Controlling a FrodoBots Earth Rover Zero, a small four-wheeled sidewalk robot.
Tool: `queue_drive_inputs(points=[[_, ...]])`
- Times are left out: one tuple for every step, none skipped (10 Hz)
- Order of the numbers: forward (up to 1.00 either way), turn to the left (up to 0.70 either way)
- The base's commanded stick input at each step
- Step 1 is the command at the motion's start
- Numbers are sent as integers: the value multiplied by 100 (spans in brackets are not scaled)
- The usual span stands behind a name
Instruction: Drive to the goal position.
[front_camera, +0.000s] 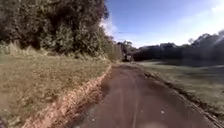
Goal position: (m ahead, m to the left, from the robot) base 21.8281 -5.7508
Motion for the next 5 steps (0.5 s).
queue_drive_inputs(points=[[100,0],[100,0],[100,0],[100,0],[100,0]])
